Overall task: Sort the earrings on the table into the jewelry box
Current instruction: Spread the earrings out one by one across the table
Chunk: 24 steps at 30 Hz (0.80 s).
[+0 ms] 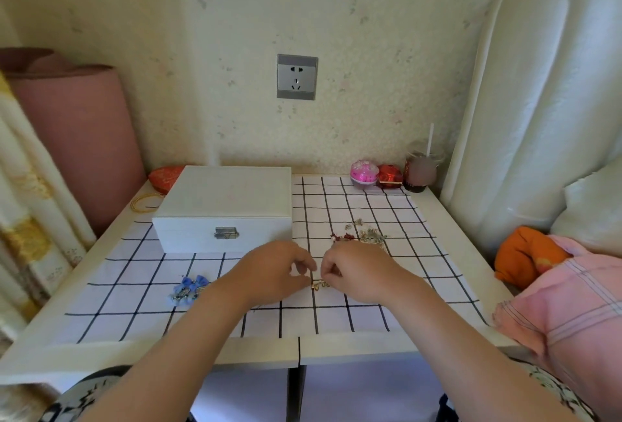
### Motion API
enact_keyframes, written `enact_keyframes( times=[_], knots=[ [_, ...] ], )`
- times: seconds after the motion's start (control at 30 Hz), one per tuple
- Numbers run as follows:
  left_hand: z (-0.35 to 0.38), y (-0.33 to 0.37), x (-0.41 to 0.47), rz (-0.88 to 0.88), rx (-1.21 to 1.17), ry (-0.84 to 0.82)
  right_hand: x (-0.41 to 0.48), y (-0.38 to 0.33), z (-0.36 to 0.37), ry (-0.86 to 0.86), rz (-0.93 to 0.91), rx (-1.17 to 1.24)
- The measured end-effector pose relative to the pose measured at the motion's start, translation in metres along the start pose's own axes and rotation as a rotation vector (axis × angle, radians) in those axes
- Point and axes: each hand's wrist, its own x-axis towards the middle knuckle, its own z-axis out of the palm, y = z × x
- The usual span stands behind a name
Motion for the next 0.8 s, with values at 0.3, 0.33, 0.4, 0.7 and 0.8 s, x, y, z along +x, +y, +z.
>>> enact_keyframes(
  times=[0.3, 0.33, 0.4, 0.7, 0.8],
  knots=[
    [0.001, 0.004, 0.002, -0.02, 0.1, -0.064, -0.003, 0.008, 0.007, -0.04, 0.065, 0.106],
    [-0.002, 0.001, 0.001, -0.031, 0.086, -0.089, -0.002, 0.009, 0.008, -0.034, 0.067, 0.115],
    [-0.006, -0.006, -0.003, -0.048, 0.068, -0.122, 0.0, 0.007, 0.01, -0.034, 0.08, 0.164],
    [-0.006, -0.018, -0.013, -0.068, 0.072, -0.08, 0.008, -0.012, 0.014, -0.061, 0.098, 0.318],
    [-0.004, -0.017, -0.013, -0.059, 0.071, -0.067, 0.009, -0.013, 0.015, -0.068, 0.097, 0.306]
  ],
)
